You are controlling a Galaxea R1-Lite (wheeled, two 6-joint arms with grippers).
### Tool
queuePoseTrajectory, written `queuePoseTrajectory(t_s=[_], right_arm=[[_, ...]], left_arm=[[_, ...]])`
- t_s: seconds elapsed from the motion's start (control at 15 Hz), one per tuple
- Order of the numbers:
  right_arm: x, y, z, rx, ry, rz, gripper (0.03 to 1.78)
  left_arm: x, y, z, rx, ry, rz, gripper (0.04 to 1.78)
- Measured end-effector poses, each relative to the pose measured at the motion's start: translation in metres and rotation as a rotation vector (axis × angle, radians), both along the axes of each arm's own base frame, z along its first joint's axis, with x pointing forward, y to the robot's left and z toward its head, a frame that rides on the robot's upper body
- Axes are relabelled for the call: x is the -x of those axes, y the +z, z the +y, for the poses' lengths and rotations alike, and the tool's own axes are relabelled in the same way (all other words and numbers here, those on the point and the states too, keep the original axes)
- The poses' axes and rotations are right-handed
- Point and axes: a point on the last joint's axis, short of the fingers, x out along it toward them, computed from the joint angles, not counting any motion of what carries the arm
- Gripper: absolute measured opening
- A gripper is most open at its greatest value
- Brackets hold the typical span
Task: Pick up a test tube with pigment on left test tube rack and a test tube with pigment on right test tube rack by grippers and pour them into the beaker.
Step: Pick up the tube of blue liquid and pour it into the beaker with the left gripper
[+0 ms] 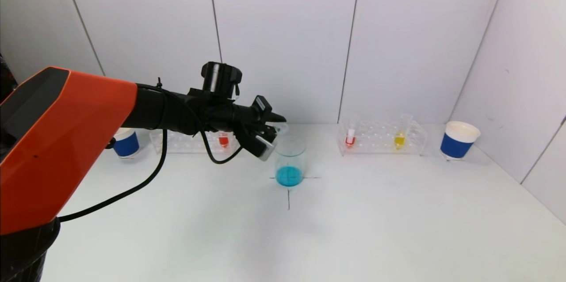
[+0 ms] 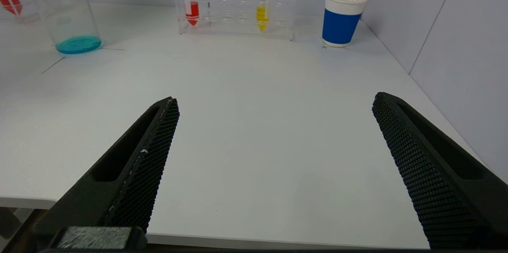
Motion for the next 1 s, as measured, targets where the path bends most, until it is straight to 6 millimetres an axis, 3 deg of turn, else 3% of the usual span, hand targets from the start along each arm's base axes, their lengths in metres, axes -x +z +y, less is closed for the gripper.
queuePoseTrajectory(t_s=[0.73, 1.0], right_arm=[[0.0, 0.0, 0.0, 0.0, 0.0, 0.0, 1.77], [0.0, 0.0, 0.0, 0.0, 0.0, 0.0, 1.77]], left_arm=[[0.001, 0.005, -0.003, -0.008, -0.001, -0.017, 0.43], [0.003, 0.023, 0.0, 0.096, 0.039, 0.0, 0.43]])
